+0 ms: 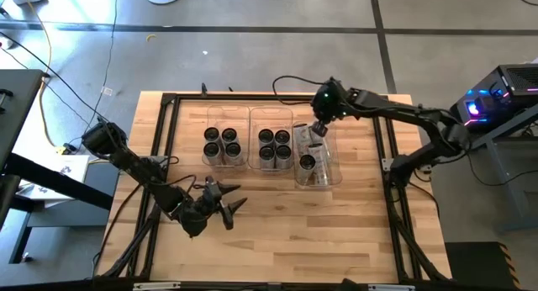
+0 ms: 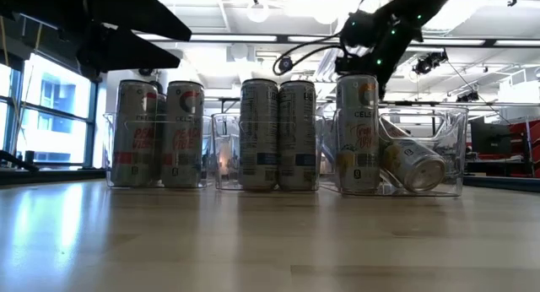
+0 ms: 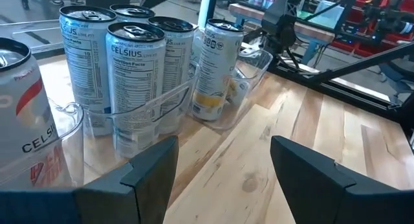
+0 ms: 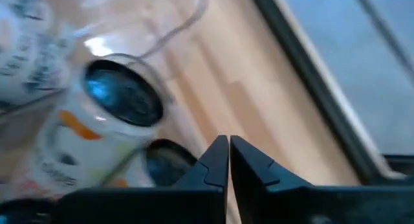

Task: Sort soda cans
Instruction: Adjust the white-yellow soda cans

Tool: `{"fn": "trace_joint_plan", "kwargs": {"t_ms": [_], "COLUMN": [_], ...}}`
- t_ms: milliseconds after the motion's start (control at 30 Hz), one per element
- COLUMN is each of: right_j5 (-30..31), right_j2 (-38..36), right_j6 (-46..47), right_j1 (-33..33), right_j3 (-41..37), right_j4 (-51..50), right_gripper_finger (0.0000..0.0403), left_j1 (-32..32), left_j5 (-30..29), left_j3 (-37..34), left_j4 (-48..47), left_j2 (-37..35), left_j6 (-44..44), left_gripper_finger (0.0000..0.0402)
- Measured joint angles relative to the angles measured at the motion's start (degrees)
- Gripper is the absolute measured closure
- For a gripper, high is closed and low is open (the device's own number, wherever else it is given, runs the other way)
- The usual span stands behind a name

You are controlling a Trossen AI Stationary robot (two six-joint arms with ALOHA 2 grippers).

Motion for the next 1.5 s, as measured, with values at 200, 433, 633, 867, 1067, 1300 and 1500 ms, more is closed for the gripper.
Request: {"fn": "trace_joint_plan", "kwargs": {"t_ms": [200,433,633,867,1067,1300,1500], "right_j5": [-1.7,-2.8,-3.4,-3.4,-3.6,0.6,-1.4], "right_j2": [2.3,1.1,-2.1,-5.2,-4.3,-1.7,0.1], "right_j6": [-1.1,-1.0,0.0,1.7,3.1,1.7,1.5], "right_j1": [0.1,0.9,2.5,5.0,5.4,4.2,2.2], "right_j3": [0.1,0.1,0.1,0.0,0.0,0.0,0.0], "right_j4": [-1.5,-5.8,-8.9,-12.7,-9.1,-4.2,-5.1], "right_gripper_finger": [0.0401,0.0402,0.0402,0.0403,0.0403,0.0403,0.0403], "left_j1": [-0.4,-0.5,-0.4,-0.4,-0.4,-0.5,-0.5], "left_j5": [0.0,0.0,0.0,0.0,0.0,0.4,0.7], "left_j3": [0.0,0.0,0.0,0.0,0.0,0.0,0.0], "left_j4": [0.4,0.3,0.3,0.3,0.5,0.5,0.4], "left_j2": [0.0,0.0,0.0,0.0,0.0,0.0,0.0], "left_j6": [-0.3,0.0,0.0,0.1,0.1,-0.3,-0.3], "left_gripper_finger": [0.0161,0.0161,0.0161,0.0161,0.0161,0.0161,0.0161]}}
